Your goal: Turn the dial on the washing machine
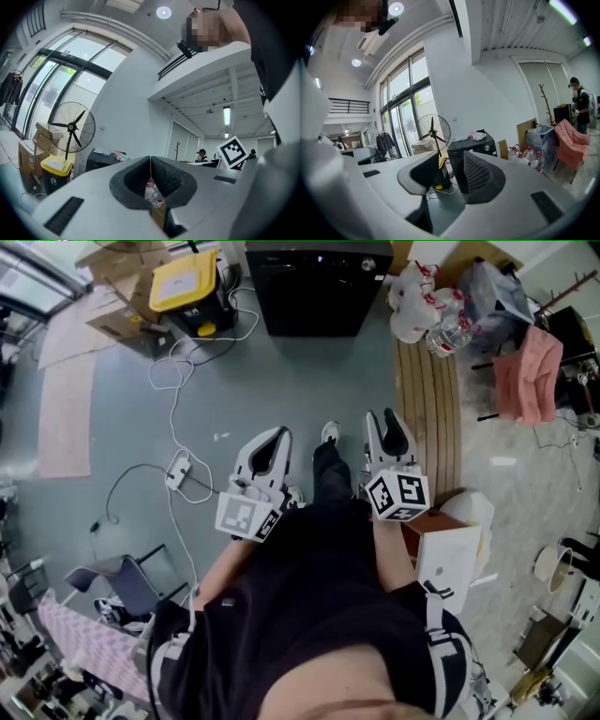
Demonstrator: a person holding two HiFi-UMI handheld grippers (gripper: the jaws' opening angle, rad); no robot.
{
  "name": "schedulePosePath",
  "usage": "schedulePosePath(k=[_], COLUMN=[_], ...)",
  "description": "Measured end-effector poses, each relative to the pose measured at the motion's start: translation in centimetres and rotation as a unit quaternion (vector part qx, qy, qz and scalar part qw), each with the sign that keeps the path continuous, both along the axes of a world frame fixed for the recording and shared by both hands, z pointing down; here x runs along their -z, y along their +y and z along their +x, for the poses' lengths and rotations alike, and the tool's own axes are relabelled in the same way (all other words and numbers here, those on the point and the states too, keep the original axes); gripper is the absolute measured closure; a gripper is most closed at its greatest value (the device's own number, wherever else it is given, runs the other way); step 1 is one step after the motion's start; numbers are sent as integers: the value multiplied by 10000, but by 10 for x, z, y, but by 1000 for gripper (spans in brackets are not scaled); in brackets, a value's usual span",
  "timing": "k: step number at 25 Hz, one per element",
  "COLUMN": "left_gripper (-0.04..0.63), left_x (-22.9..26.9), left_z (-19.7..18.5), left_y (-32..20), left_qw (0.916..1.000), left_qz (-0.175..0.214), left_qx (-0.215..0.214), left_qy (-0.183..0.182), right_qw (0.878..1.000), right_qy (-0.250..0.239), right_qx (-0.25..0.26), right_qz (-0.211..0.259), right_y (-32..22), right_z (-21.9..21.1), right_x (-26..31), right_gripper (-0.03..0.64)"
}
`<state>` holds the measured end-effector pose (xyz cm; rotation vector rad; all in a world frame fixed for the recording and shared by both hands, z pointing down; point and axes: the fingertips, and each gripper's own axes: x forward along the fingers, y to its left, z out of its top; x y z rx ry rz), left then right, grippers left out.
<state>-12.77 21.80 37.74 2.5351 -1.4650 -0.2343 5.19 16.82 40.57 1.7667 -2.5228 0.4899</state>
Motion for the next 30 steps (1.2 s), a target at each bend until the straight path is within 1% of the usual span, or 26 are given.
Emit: schedulePosePath(k=[4,10,15,20,26,30], left_gripper=[571,571,571,571,571,571], left_x=[6,40,41,29,8,-6], left_z=[16,44,71,84,84,84], left_y=[-76,-199,-276,-337,-419,-479], left_qw=[9998,9989,9988,9990,9994,9999], left_qz=[79,234,239,130,120,-44], left_qx=[125,375,431,423,324,143], left_qy=[-105,-145,-56,-42,25,70], right_qw=[9999,9991,9986,9986,9977,9941], right_qy=[-39,-78,-23,-70,-4,132], right_qx=[134,391,529,450,281,128], right_qz=[102,107,27,-276,-624,-1064], right_y=[-82,-220,-313,-398,-496,-557], right_z=[16,40,63,80,86,88], right_x=[2,15,6,-27,-81,-126], right_gripper=[442,442,442,442,442,431])
